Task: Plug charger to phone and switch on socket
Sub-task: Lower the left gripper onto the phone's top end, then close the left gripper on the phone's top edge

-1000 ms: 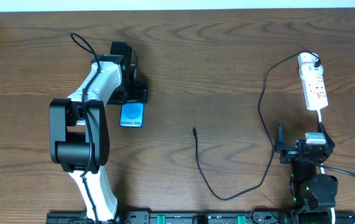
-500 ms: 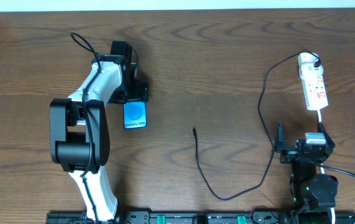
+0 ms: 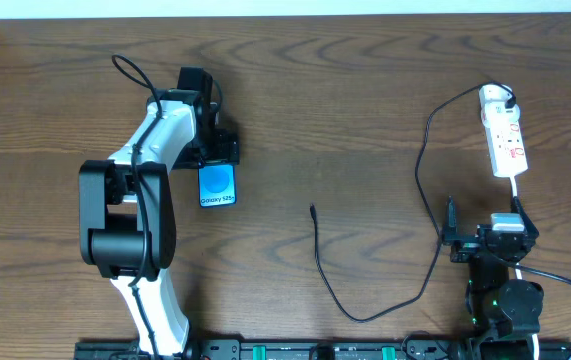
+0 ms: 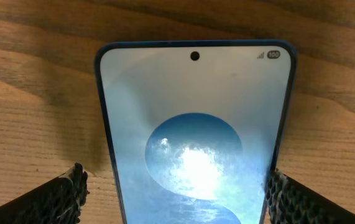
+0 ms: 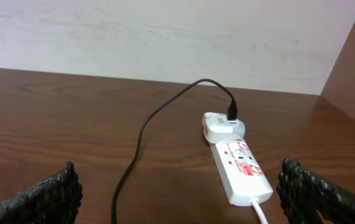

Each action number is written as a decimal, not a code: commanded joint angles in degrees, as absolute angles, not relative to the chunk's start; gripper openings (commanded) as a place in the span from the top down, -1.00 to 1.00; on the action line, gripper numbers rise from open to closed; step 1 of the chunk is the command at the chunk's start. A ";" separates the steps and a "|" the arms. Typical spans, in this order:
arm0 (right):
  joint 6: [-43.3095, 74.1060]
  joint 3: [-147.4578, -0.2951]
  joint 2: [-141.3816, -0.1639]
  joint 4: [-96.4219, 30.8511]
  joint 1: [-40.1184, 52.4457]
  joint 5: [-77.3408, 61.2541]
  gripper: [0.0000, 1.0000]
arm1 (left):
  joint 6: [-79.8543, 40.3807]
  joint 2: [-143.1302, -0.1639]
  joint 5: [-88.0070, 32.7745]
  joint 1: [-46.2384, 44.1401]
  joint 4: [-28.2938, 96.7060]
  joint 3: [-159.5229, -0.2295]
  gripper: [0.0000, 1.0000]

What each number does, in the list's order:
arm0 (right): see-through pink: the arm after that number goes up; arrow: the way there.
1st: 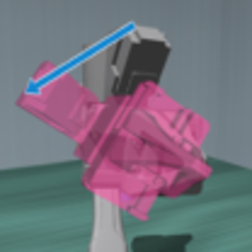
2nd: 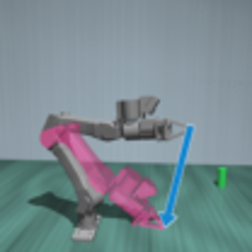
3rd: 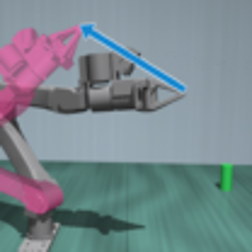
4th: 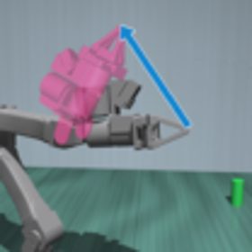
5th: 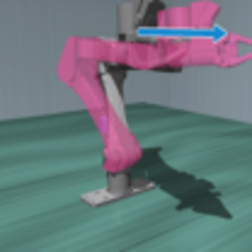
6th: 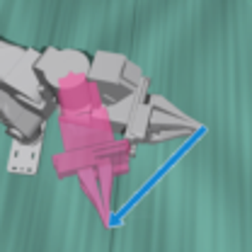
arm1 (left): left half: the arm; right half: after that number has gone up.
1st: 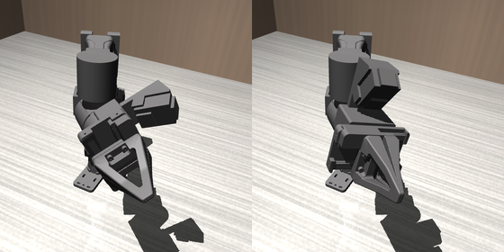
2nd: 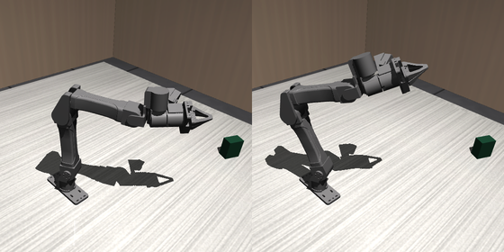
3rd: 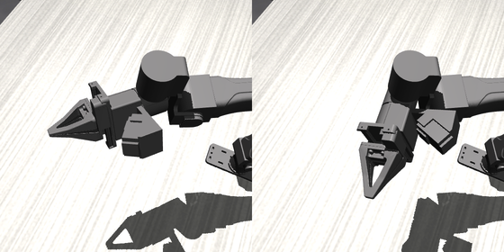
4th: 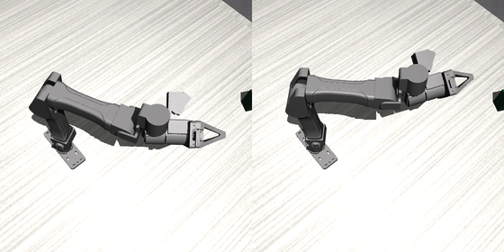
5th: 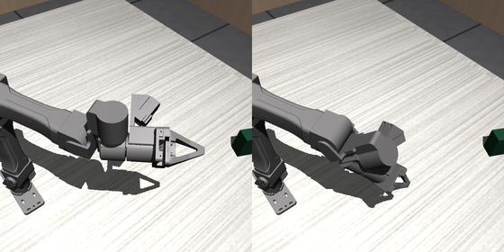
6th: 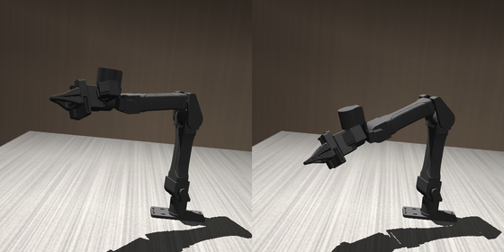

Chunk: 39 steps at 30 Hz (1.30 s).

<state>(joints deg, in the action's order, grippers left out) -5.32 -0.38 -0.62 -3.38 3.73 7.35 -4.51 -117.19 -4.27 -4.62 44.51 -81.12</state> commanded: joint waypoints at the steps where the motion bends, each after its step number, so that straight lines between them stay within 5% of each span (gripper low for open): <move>1: -6.07 -0.32 -0.27 -3.62 3.97 7.81 -0.99 | -5.19 -114.48 -5.19 -4.95 44.75 -80.58 -0.86; 39: -6.07 -0.32 -0.27 -3.62 3.97 7.81 -0.99 | -6.42 -113.16 -2.90 -7.31 46.35 -80.55 -0.86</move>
<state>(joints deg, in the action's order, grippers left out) -5.32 -0.38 -0.62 -3.38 3.73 7.33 -4.71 -114.41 -4.51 -7.51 46.11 -80.99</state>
